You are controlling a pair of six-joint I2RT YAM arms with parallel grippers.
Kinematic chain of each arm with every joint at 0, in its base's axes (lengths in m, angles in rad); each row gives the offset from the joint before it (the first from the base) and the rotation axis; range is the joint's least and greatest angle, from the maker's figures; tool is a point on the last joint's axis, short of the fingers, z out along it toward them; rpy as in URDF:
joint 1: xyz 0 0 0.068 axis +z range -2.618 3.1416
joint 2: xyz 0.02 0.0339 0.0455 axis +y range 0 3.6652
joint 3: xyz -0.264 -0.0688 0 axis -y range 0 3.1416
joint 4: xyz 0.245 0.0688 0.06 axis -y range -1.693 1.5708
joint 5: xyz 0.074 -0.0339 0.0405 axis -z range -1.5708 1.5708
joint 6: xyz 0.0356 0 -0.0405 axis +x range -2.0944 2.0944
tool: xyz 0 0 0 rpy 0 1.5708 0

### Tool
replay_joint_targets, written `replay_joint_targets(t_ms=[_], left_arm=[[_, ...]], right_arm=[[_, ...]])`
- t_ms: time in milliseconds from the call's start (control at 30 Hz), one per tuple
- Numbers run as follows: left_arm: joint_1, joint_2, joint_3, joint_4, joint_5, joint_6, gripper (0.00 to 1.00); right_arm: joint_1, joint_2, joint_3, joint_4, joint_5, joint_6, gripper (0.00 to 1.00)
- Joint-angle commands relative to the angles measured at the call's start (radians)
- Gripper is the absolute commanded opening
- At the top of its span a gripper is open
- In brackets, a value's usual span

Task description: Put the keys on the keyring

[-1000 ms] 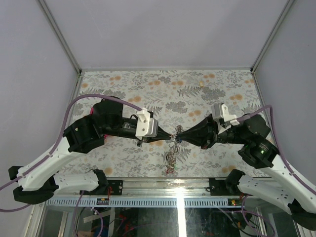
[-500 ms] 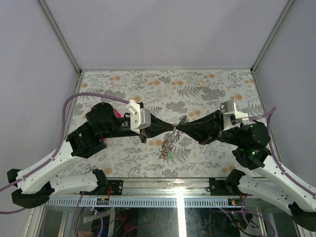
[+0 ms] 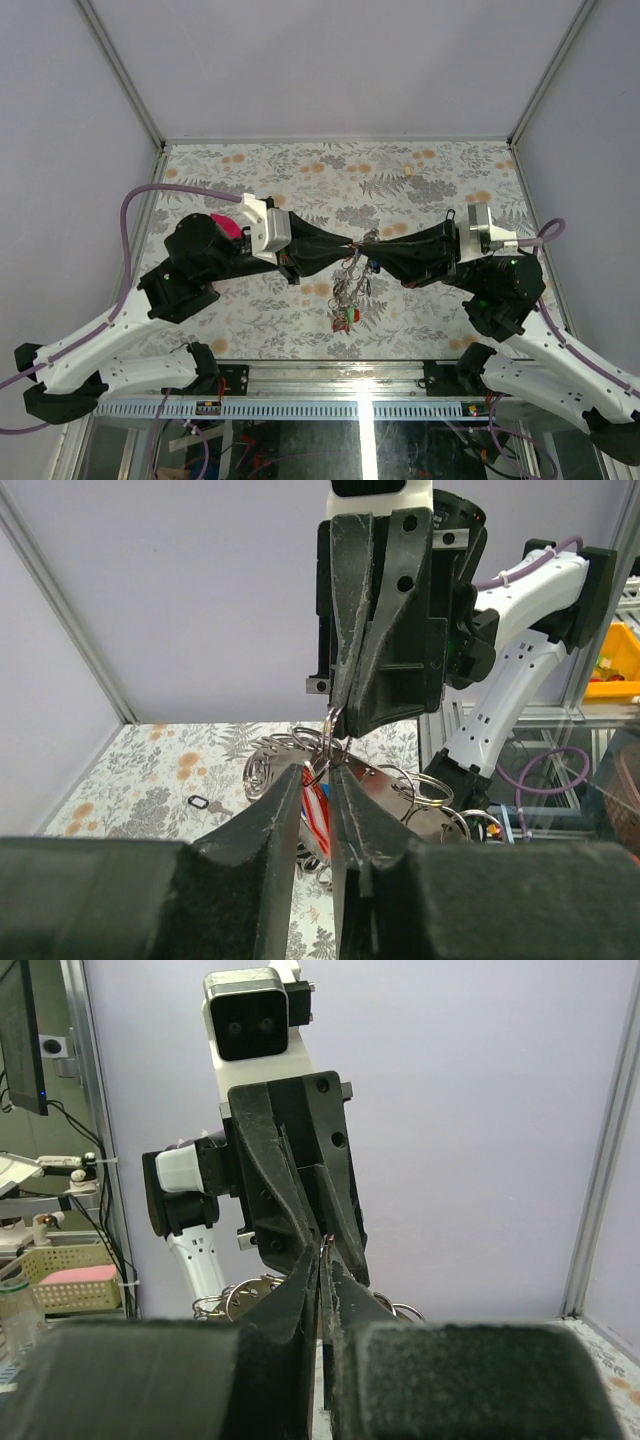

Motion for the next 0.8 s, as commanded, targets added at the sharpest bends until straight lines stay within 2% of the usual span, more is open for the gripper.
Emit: replay_joint_targets(t_ms=[0,433,767], left_arm=[[-0.002,-0.047,-0.022,0.146,-0.054,-0.045,0.20],[-0.002,-0.079,-0.036,0.156,-0.036,-0.055,0.29],[-0.002,-0.044,-0.027,0.155,0.083,-0.069,0.34]], right_arm=[[0.005,0.011,0.081,0.044,-0.059,-0.017,0.00],[0.005,0.010,0.121,-0.045,-0.083,-0.066,0.00],[0.005,0.015,0.135,-0.056,-0.096,-0.066,0.00]])
